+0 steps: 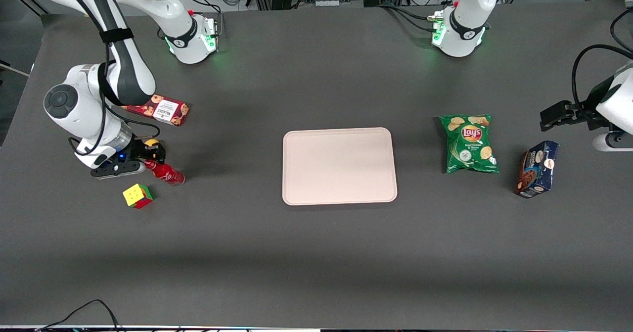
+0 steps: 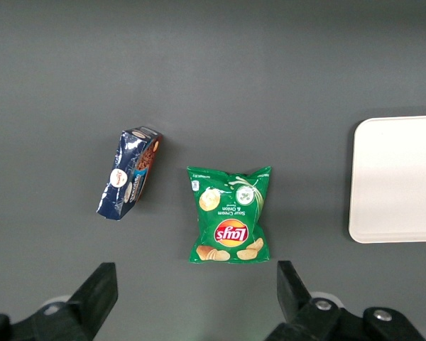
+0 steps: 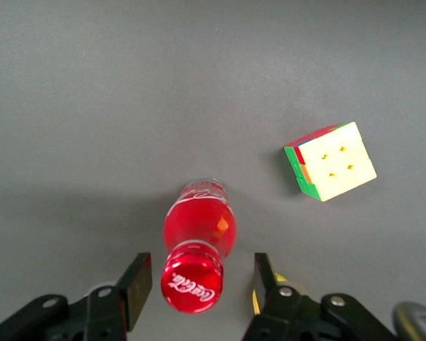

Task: Place coke bottle on tray
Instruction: 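Lower the open right gripper around the red bottle's neck, then close the right gripper on the bottle and lift it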

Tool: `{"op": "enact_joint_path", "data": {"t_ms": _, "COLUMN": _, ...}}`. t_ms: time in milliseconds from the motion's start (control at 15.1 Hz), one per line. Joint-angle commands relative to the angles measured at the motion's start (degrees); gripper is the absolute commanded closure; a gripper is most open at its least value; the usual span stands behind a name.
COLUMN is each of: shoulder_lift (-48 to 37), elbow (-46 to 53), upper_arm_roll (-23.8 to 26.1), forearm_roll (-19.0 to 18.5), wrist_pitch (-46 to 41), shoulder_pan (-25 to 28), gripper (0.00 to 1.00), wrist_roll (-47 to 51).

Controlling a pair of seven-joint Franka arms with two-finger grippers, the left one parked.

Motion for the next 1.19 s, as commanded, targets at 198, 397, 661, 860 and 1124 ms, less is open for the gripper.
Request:
{"op": "enact_joint_path", "data": {"t_ms": 198, "shoulder_lift": -0.38, "elbow": 0.04, "upper_arm_roll": 0.14, "forearm_roll": -0.03, "wrist_pitch": 0.91, "shoulder_pan": -0.13, "gripper": 1.0, "wrist_roll": -1.94}}
{"op": "enact_joint_path", "data": {"t_ms": 397, "shoulder_lift": -2.21, "elbow": 0.57, "upper_arm_roll": 0.14, "forearm_roll": -0.03, "wrist_pitch": -0.32, "shoulder_pan": 0.31, "gripper": 1.0, "wrist_roll": -1.76}}
{"op": "enact_joint_path", "data": {"t_ms": 661, "shoulder_lift": -6.09, "elbow": 7.22, "upper_arm_roll": 1.46, "forearm_roll": 0.05, "wrist_pitch": -13.02, "shoulder_pan": 0.4, "gripper": 1.0, "wrist_roll": -0.88}}
{"op": "enact_joint_path", "data": {"t_ms": 860, "shoulder_lift": -6.27, "elbow": 17.41, "upper_arm_roll": 3.3, "forearm_roll": 1.37, "wrist_pitch": -25.6, "shoulder_pan": 0.4, "gripper": 1.0, "wrist_roll": 0.52}}
{"op": "enact_joint_path", "data": {"t_ms": 1124, "shoulder_lift": -5.65, "elbow": 28.76, "upper_arm_roll": 7.51, "forearm_roll": 3.04, "wrist_pitch": -37.65, "shoulder_pan": 0.4, "gripper": 1.0, "wrist_roll": 6.21}}
